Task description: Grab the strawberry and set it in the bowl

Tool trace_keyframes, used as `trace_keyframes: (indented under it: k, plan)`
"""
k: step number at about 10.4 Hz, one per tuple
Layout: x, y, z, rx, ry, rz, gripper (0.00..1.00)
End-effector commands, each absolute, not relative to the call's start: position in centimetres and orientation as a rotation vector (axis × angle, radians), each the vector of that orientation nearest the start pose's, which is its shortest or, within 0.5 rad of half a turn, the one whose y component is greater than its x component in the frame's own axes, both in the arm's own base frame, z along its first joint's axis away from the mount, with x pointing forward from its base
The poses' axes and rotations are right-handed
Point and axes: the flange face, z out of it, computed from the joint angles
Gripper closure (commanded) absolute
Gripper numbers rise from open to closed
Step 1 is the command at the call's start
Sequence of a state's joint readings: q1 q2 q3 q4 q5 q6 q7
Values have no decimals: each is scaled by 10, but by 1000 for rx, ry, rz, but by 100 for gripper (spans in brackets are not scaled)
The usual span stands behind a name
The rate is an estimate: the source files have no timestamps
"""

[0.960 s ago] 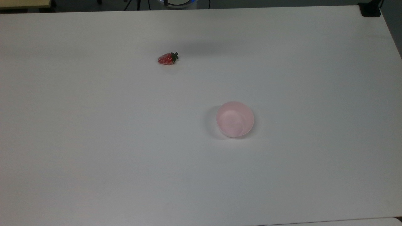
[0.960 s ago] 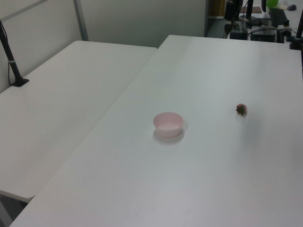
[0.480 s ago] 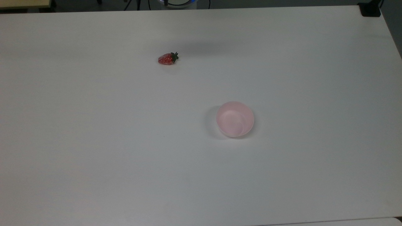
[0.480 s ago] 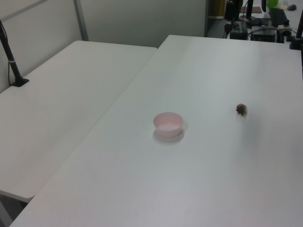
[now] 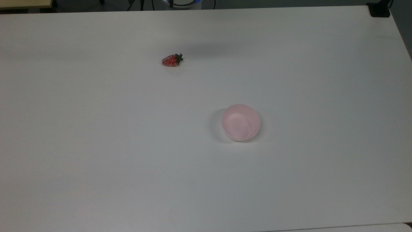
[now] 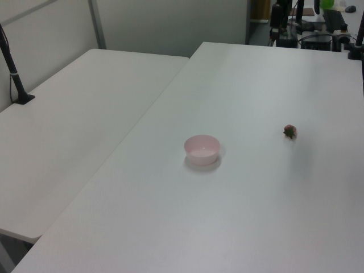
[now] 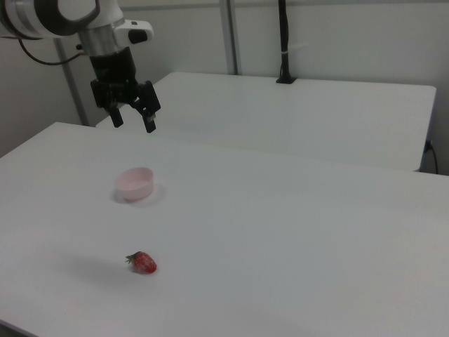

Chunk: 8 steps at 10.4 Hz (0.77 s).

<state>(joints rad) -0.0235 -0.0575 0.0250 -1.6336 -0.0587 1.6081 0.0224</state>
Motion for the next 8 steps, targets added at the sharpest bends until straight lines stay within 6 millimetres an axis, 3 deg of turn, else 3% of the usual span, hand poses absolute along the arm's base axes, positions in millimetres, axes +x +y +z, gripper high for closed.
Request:
trace_keyframes:
  k: [1,3,5,6,8]
  plan:
    - [535,-2,629,-3173,8,-81,0]
    - [536,-5,624,-3176,-67,-62,0]
    - [531,-13,616,-3174,-342,12,0]
    - [528,-16,606,-3178,-332,62,0]
    - [518,-25,562,-3191,-148,142,0]
